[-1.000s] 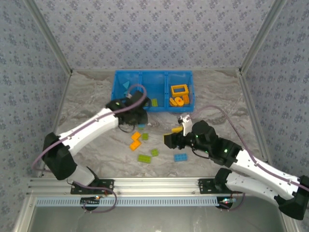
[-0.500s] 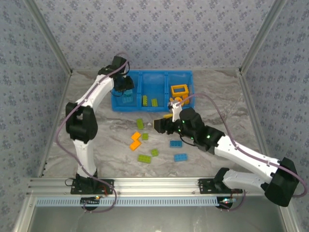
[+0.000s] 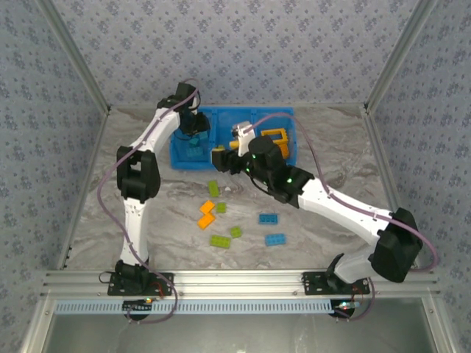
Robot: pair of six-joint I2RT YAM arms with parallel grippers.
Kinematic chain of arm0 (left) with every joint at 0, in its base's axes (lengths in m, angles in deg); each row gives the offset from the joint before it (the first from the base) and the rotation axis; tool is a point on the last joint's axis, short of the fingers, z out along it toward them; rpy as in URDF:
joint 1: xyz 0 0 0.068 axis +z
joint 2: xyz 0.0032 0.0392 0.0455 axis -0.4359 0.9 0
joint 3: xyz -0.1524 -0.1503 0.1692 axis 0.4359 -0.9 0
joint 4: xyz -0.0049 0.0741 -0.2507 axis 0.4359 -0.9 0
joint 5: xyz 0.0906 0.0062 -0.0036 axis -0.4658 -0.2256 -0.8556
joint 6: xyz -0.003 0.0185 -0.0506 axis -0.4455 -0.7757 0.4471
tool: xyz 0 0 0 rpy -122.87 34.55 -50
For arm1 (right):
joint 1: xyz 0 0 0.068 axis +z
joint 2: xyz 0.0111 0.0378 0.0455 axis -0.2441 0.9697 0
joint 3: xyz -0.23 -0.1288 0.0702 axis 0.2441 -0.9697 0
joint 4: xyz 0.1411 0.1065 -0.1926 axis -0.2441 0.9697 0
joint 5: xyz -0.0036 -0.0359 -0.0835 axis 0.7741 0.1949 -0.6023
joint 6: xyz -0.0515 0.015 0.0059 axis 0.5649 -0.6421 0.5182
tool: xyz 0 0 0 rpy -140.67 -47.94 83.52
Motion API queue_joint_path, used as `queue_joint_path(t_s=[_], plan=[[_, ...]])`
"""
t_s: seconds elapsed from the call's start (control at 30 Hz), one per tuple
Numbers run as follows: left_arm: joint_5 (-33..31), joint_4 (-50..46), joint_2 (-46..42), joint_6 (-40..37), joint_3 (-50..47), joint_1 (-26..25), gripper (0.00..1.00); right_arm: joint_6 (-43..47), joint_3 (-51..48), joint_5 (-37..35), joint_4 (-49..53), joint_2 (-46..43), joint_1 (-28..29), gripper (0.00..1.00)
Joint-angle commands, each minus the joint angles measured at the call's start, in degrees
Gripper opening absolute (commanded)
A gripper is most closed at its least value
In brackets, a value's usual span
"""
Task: Sort the legos into containers by color
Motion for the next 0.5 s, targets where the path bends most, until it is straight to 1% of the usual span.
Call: queue_joint_path(t_s=[0.0,0.23,0.47], plan=[[1.3,-1.7,2.0,-0.5,1.5,-0.1,0.33,2.3,5.4,-2.7,3.8,1.5,-0.1,0.69],[1.0,-2.8,3.5,-1.0,2.6,0.0,0.35,1.2,6.2,-1.9,4.5,2.4,0.3,0.69],[0.9,-4.0,4.8,-1.4,3.3,0.1,0.40,0.7,6.4,-1.6,5.3,2.5,0.3,0.69]])
